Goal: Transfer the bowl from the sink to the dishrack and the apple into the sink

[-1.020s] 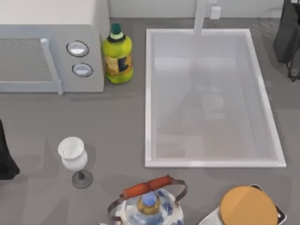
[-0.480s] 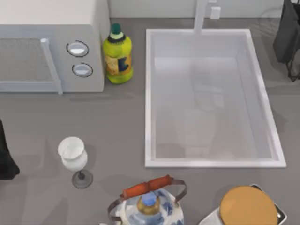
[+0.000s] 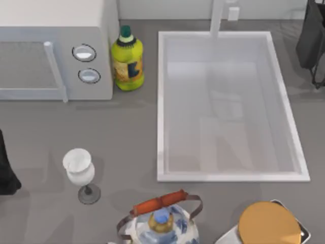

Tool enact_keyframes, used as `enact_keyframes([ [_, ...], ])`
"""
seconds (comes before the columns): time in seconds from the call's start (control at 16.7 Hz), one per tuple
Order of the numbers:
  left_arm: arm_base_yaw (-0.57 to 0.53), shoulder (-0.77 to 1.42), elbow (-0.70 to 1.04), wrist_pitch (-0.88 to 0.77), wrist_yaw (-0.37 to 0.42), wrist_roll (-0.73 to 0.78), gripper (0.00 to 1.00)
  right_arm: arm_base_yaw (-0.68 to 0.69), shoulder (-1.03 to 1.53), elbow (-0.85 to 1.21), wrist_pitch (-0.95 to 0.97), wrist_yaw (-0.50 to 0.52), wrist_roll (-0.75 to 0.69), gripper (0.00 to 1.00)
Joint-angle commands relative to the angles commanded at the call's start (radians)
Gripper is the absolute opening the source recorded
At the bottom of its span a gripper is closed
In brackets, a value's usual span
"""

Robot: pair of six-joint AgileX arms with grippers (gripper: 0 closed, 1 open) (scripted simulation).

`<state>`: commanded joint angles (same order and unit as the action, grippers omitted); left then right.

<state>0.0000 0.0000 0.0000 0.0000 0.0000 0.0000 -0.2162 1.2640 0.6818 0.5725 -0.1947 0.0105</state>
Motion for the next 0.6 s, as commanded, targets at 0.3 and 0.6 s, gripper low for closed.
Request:
enact_keyframes([
  [0.3,0.000,0.000,0.000,0.000,0.000,0.000,1.00,0.026,-0.146,-0.080,-0.067,0.022,-0.001,1.00],
  [0.6,0.000,0.000,0.000,0.000,0.000,0.000,1.00,0.053,-0.295,-0.156,-0.131,0.043,-0.005,1.00],
])
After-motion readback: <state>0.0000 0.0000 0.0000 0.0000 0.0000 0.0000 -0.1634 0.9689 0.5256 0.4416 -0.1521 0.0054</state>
